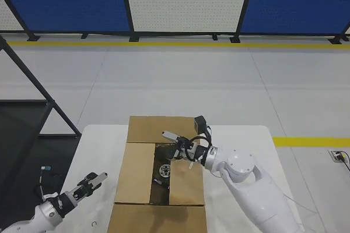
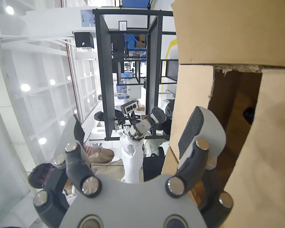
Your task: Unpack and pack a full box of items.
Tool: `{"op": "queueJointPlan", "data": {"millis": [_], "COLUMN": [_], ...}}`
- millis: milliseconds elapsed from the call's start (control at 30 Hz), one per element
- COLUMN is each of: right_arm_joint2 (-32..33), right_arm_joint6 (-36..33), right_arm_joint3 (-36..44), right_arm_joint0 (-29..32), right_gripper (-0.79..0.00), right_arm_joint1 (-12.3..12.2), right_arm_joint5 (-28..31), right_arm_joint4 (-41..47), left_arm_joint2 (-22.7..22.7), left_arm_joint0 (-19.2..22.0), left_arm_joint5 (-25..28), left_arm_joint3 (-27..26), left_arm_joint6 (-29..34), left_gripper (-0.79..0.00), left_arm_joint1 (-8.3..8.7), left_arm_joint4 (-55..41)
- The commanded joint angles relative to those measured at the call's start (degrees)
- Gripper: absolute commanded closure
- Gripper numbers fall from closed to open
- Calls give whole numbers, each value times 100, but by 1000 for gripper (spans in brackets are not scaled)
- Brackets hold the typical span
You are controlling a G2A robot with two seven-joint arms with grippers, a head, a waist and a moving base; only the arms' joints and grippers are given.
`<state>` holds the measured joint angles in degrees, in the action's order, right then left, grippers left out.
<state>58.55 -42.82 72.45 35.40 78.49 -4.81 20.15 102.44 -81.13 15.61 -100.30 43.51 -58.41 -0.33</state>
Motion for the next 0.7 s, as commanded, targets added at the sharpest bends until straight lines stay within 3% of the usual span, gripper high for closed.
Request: {"op": "queueJointPlan", "data": {"millis": [0,300,667], "right_arm_joint2": [58,33,-941], "right_arm_joint6": [-50,-16,-475], "right_arm_joint3": [64,100,-411], "right_arm_joint0": [51,105,-463], "right_gripper": [-785,-785,-785], "right_arm_joint1": [-23,-21,206], "right_arm_joint5": [-65,-61,-606], "right_arm_joint4": [-20,-50,-540], "left_arm_joint2": [1,-6,7], "left_arm_joint0": [1,-4,0], "left_arm_joint5": [-1,-10,-334], "left_arm_joint3": [7,4,179], "left_arm_joint6": [5,-17,-425], "left_gripper": [-785,-785,-785], "left_arm_joint1": [1,-1,-17], "left_arm_joint4": [-3,-12,-449]}}
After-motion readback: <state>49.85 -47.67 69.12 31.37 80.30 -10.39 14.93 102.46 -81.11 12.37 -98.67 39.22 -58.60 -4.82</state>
